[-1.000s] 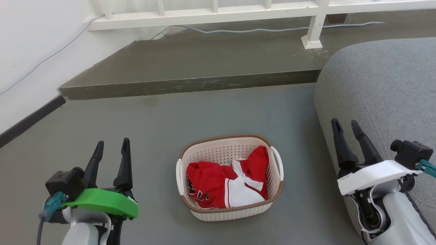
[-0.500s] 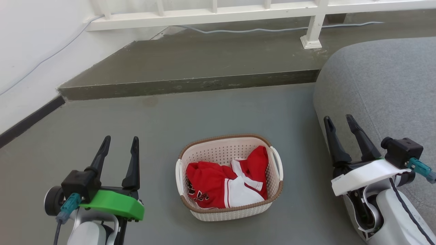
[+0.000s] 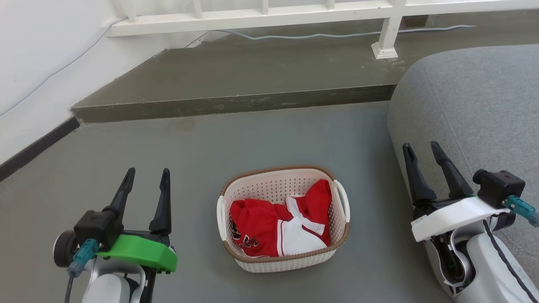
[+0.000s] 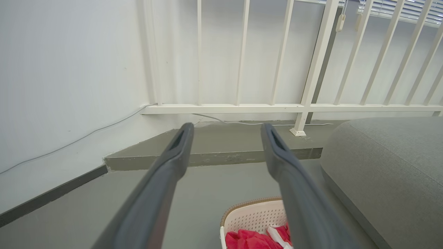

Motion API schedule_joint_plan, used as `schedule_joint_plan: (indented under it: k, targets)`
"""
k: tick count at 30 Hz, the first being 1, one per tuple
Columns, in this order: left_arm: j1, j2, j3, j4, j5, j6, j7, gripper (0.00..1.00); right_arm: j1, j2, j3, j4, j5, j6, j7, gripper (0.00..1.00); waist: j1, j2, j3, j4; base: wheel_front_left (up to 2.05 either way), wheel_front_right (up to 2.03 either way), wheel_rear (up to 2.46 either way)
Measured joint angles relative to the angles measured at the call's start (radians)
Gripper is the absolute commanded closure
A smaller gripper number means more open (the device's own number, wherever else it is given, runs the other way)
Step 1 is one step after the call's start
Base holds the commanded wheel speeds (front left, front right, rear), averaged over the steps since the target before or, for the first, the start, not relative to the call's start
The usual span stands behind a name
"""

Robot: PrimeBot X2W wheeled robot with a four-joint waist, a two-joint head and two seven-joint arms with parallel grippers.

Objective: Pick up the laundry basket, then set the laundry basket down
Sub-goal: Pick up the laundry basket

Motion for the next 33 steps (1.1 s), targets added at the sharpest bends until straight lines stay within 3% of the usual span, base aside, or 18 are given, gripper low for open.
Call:
schedule_joint_plan:
  k: [13,33]
  targets:
    - [-0.001,-0.003,0.007,-0.005,0.000,-0.001,0.000,0.00,0.000,0.004,-0.010,0.001,-0.011,0.008,0.000,0.00,0.0000,0.0000,0.022,-0.001,0.00,0.00,0.00]
    - [-0.076,-0.007,0.013,0.005,-0.002,-0.009,-0.003,0.00,-0.048,0.010,-0.042,0.001,-0.014,0.009,0.000,0.00,0.0000,0.0000,0.170,-0.010,0.00,0.00,0.00]
